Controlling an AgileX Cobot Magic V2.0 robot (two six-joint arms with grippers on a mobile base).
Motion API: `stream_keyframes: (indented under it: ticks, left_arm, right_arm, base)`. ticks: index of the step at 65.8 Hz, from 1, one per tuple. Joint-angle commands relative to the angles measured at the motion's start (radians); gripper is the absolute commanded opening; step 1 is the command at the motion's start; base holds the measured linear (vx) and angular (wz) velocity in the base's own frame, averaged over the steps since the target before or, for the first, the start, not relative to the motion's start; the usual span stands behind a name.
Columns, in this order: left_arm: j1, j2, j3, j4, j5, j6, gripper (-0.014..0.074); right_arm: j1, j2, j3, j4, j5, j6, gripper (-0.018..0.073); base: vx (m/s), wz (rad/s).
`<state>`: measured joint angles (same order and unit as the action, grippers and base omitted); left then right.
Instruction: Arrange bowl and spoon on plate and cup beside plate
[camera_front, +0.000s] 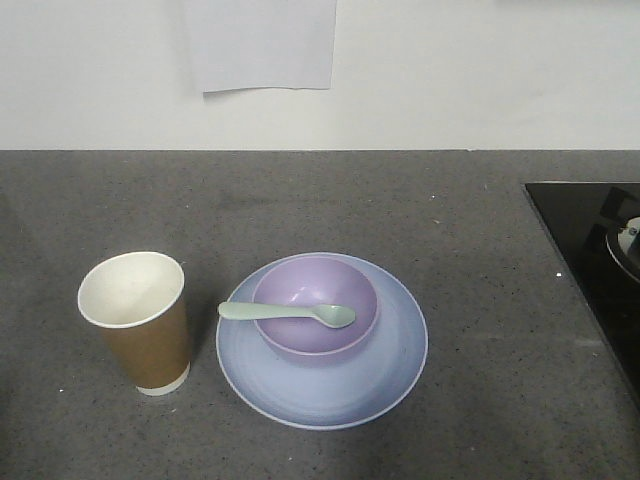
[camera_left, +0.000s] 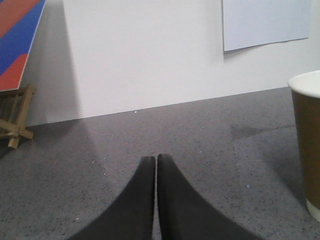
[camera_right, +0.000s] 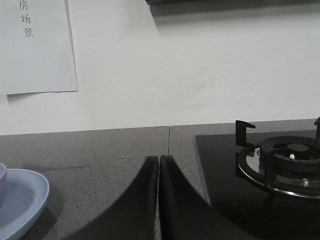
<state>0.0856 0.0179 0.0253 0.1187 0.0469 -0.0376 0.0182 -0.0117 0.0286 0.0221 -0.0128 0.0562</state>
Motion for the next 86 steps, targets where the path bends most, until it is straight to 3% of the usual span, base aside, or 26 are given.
stream_keyframes:
  ticks: [1,86]
  left_arm:
    - [0.002,0.007,0.03,-0.01,-0.071,-0.01,-0.0006]
    - [0.002,0.007,0.03,-0.01,-0.071,-0.01,-0.0006]
  right_arm:
    - [-0.007,-0.005,0.0,-0.011,-0.071,-0.009,-0.0002]
    - [-0.007,-0.005,0.0,-0.011,-0.071,-0.009,-0.0002]
  base:
    - [0.0,0.0]
    - [0.0,0.0]
